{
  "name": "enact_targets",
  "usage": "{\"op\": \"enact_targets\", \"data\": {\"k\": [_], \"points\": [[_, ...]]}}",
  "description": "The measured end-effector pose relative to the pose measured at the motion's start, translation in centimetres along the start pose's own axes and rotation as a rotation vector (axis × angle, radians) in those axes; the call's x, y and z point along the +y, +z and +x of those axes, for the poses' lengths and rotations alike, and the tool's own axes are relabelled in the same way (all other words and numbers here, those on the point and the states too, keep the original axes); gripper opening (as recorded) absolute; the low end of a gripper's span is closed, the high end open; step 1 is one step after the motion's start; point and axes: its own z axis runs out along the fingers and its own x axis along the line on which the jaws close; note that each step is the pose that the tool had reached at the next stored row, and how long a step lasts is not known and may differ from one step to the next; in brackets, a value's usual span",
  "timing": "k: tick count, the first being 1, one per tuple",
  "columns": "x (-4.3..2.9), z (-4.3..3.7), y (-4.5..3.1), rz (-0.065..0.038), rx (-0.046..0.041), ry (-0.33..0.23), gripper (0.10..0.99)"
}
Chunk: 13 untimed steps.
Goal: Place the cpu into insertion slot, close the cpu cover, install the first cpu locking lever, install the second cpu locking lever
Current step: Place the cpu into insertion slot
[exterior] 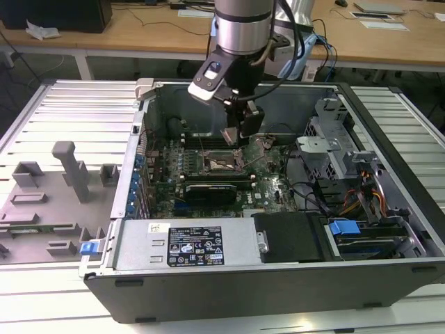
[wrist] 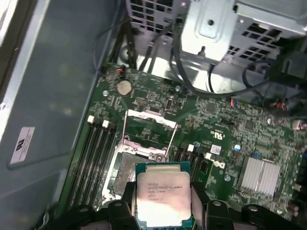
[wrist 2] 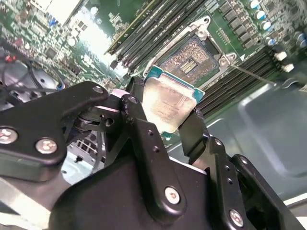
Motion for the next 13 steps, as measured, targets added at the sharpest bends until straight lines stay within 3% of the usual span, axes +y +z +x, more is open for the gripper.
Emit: {"op": "enact_targets", "data": {"k": [13], "points": [[-0.22, 0.06, 0.98, -0.001, -0.0157, 0.204, 0.541]]}}
